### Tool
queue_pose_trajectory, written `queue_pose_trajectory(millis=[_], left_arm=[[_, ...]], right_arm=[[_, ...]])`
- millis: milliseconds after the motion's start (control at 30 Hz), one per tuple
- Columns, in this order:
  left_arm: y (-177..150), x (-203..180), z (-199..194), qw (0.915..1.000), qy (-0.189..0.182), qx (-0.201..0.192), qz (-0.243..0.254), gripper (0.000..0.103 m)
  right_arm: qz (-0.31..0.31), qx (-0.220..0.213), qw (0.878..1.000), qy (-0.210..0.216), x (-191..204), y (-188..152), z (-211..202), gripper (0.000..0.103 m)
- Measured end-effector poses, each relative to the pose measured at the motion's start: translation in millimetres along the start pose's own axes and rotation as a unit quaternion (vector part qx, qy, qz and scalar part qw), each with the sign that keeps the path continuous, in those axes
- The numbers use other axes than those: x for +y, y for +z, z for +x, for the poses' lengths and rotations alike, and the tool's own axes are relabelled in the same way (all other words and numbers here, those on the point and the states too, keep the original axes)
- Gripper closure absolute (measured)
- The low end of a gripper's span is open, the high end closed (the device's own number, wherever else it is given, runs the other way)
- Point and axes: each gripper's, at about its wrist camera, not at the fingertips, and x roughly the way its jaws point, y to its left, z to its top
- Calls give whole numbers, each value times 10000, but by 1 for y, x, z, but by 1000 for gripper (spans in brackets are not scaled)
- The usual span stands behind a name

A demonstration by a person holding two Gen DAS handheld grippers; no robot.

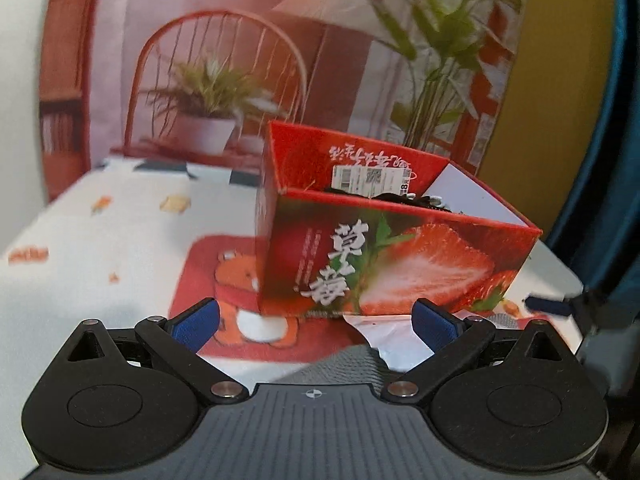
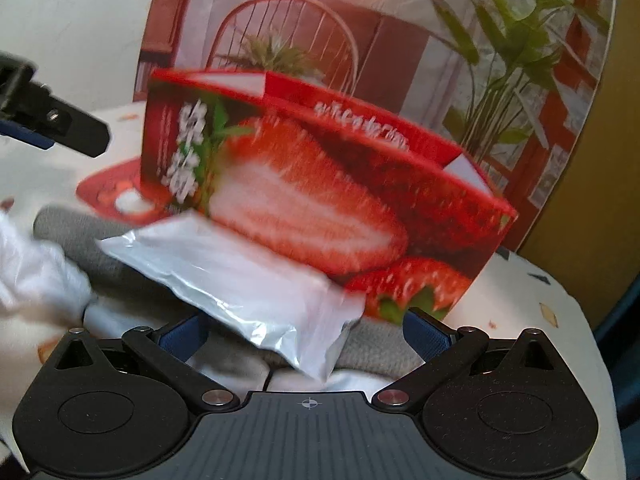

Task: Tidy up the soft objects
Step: 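Grasp the white foil pouch with the right tool and lift it toward the box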

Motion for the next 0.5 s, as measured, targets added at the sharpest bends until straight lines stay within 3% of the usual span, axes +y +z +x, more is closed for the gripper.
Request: queue_pose_trajectory(millis=[267, 433, 500], left_arm=[[-5, -12, 12, 9969, -442, 248, 604, 16], [-10, -28, 33, 9915, -628, 486, 1034, 20], [-11, -33, 45, 9890, -654, 602, 1186, 27]], right_arm=[[764, -60, 9958, 506, -33, 22, 9, 1], [1065, -147, 9930, 495, -43, 26, 13, 1], [1237, -149, 9909, 503, -48, 27, 15, 1]])
